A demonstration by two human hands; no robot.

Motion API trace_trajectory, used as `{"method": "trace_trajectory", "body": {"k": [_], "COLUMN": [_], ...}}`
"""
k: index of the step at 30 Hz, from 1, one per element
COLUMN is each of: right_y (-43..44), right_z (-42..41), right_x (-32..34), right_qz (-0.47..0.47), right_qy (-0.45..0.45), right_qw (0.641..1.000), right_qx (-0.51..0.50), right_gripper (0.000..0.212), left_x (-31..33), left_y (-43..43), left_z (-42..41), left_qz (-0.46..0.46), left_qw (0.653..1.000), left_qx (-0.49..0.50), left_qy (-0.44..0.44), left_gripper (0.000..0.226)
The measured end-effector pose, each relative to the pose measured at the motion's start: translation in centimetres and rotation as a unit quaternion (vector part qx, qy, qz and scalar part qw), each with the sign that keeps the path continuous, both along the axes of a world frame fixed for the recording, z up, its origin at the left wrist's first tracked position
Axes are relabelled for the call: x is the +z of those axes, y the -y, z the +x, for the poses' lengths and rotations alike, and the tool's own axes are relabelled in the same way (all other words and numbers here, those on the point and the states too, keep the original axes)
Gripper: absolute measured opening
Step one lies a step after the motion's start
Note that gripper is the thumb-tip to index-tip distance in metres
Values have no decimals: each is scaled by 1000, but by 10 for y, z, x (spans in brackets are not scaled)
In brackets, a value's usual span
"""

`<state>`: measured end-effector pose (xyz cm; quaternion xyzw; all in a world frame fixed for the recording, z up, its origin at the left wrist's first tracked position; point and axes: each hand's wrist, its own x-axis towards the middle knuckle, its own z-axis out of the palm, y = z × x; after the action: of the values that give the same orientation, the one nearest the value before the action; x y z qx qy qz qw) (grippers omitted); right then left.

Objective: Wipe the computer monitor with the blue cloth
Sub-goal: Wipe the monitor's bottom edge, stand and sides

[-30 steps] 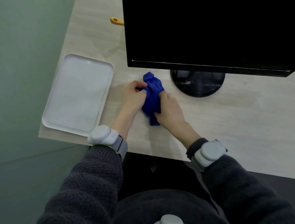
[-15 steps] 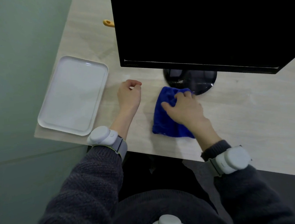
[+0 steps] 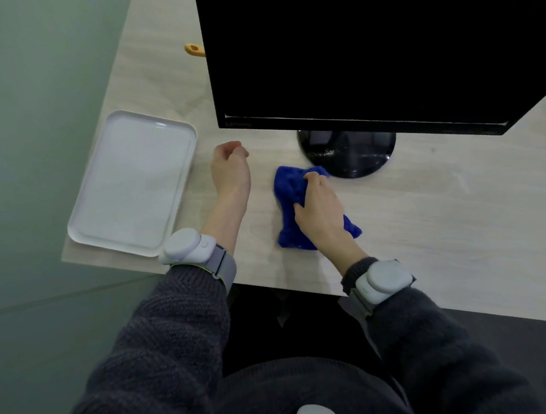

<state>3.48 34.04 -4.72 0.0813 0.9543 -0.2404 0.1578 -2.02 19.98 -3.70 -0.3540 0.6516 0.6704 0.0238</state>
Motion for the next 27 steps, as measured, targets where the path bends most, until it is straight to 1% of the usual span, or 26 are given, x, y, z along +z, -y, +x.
{"method": "trace_trajectory", "body": {"k": [2, 4, 7, 10, 13, 15, 17, 20, 27], "right_y": [1, 9, 28, 54, 75, 83, 84, 85, 95], "right_z": [-6, -13, -24, -44, -64, -70, -67, -65, -68], "right_x": [11, 25, 48, 57, 52, 41, 30, 25, 35], "right_qz": [-61, -86, -75, -49, -48, -9, 43, 66, 147], "right_qy": [-32, -110, -209, -253, -259, -242, -225, -230, -230], "right_qw": [998, 990, 975, 962, 955, 957, 956, 955, 950], "right_qx": [-17, -17, 32, 87, 134, 162, 182, 172, 150], "right_gripper": [48, 52, 53, 46, 40, 42, 45, 45, 47], "left_x": [3, 6, 10, 13, 17, 19, 19, 20, 18], "left_y": [5, 10, 20, 32, 36, 40, 44, 44, 38], "left_z": [-5, -12, -23, -31, -32, -34, -37, -39, -39], "left_qz": [32, 73, 169, 213, 244, 248, 228, 229, 239], "left_qw": [999, 995, 981, 973, 968, 968, 973, 972, 968], "left_qx": [30, 60, 83, 63, 42, 19, 5, 3, 29], "left_qy": [0, -9, -36, -59, -35, -19, -25, -50, -64], "left_gripper": [23, 29, 34, 27, 26, 29, 30, 32, 32]}}
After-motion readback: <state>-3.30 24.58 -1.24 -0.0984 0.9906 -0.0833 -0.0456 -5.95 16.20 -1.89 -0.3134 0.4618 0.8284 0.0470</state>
